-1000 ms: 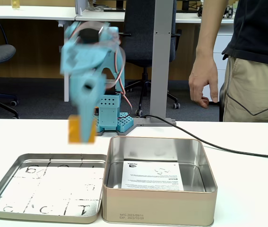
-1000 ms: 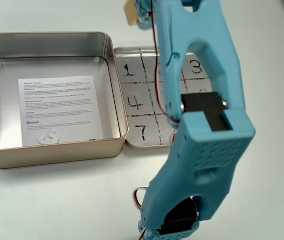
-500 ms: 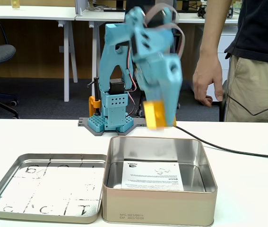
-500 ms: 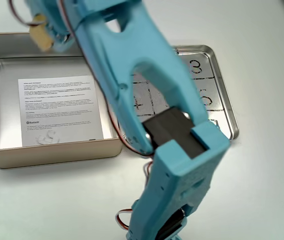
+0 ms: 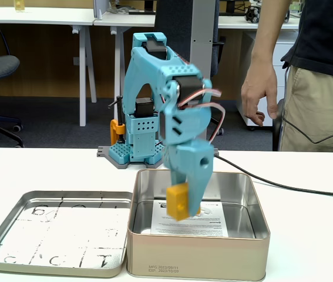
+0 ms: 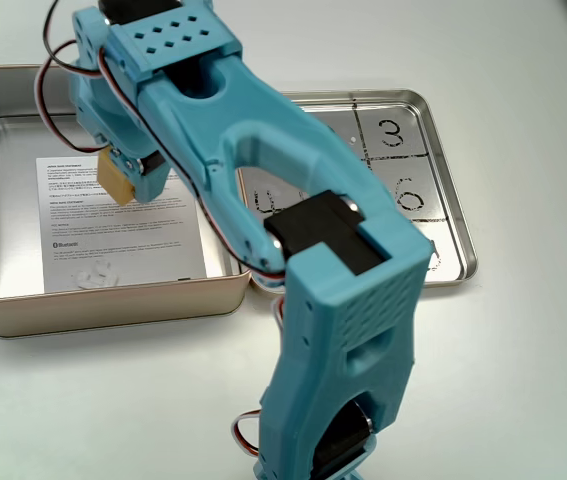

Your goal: Grasp a lego block and put it in the bin.

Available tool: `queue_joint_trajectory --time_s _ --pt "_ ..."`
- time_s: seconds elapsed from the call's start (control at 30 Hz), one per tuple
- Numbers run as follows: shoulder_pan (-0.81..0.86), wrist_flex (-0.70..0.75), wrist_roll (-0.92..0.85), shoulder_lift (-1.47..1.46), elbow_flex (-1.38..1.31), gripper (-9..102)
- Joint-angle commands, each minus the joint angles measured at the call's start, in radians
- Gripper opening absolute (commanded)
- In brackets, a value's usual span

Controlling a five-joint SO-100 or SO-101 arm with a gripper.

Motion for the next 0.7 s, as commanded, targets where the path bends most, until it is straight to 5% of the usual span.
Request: queue_joint_trajectory --time_s 0.0,0.67 --pt "0.000 -0.067 -0.020 0.012 0.064 0" --pt "0.018 -0.202 -0.041 0.110 0.319 0"
